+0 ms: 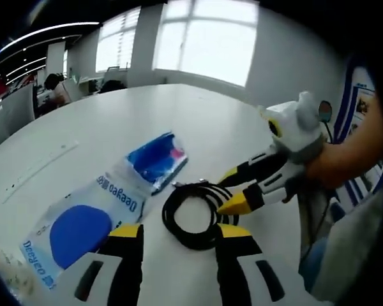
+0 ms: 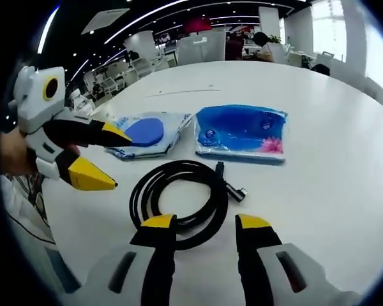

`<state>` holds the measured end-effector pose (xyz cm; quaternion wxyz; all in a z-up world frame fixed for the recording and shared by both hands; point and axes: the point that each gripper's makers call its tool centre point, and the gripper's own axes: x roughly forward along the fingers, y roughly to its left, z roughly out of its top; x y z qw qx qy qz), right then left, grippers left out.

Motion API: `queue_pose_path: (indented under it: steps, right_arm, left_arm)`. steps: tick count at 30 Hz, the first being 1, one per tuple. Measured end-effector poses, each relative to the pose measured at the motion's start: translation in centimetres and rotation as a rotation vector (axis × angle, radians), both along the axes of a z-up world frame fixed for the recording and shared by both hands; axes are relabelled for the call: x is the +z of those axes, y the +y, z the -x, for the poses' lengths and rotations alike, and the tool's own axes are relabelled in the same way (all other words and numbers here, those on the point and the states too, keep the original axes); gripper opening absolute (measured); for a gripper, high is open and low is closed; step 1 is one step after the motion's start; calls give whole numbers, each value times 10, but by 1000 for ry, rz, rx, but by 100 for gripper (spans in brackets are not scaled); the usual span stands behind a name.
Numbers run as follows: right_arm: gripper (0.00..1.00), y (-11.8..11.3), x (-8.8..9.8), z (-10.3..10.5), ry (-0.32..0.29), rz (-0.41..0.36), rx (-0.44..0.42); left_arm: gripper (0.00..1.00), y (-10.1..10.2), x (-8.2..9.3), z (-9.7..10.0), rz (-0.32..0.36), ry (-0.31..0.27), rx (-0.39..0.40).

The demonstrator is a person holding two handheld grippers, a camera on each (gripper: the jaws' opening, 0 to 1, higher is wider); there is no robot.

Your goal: Arrange the tabletop items into an orderly group along one side of the table until the central work area is clear of visible clutter.

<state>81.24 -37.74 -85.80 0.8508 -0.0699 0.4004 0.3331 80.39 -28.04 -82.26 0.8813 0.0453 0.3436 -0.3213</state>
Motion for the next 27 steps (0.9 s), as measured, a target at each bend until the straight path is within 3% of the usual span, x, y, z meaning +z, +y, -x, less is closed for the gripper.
queue_pose_path:
  steps: [8,27]
  right_arm:
    - [32,4,-3,5,27,-7,-25]
    - [28,2,-15,-5,76,-1,-70]
  left_arm:
    - [38,-4,-9,-7,-11,28,2]
    - [31,-10,-29,-14,-58,89,-1]
